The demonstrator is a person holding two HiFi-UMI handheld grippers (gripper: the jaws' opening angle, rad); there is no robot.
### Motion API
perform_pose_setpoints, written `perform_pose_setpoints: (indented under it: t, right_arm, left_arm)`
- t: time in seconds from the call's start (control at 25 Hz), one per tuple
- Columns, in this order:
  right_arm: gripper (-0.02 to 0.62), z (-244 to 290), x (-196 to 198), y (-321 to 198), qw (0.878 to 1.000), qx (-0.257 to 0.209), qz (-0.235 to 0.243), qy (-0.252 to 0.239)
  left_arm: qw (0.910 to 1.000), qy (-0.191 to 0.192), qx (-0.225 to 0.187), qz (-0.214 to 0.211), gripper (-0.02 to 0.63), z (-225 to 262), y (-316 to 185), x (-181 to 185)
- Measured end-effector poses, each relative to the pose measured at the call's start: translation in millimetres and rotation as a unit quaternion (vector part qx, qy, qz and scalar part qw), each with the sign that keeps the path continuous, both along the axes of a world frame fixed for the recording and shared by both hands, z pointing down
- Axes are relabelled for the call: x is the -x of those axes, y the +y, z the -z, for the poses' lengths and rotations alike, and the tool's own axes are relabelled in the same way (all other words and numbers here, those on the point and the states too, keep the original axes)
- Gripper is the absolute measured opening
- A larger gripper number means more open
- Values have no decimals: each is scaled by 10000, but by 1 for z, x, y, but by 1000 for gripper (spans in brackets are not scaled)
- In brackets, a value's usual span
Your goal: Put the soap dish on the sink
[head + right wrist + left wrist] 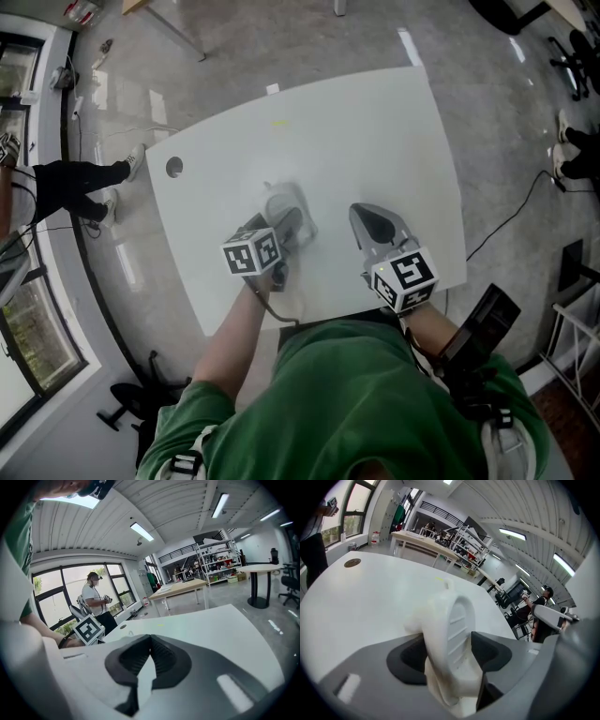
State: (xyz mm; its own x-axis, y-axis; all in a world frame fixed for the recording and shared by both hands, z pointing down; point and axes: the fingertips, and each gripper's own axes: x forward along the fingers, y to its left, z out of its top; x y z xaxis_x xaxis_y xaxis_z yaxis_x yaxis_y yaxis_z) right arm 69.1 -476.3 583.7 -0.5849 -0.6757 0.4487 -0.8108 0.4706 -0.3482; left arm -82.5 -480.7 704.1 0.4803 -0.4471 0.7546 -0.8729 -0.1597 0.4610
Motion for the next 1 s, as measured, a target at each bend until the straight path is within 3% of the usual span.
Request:
perform_pose_setpoints:
  t: [0.28, 0.56, 0.76, 1.0]
  right_arm:
    - [2, 2, 1, 4, 10000, -14, 7, -22]
    - [2, 5, 4, 4, 10000, -42, 24, -37]
    - [2, 9, 6, 7, 9999, -102, 27, -28]
    - [2, 18, 14, 18, 9998, -211, 53, -2]
  left_arm:
    - [9984, -59, 481, -283, 324, -9, 16, 0]
    - [9957, -110, 666, -634, 345, -10, 22, 1]
    - [9944, -300, 592, -824, 356, -3, 29, 7]
    - [9963, -370, 285, -725, 356, 9, 36, 21]
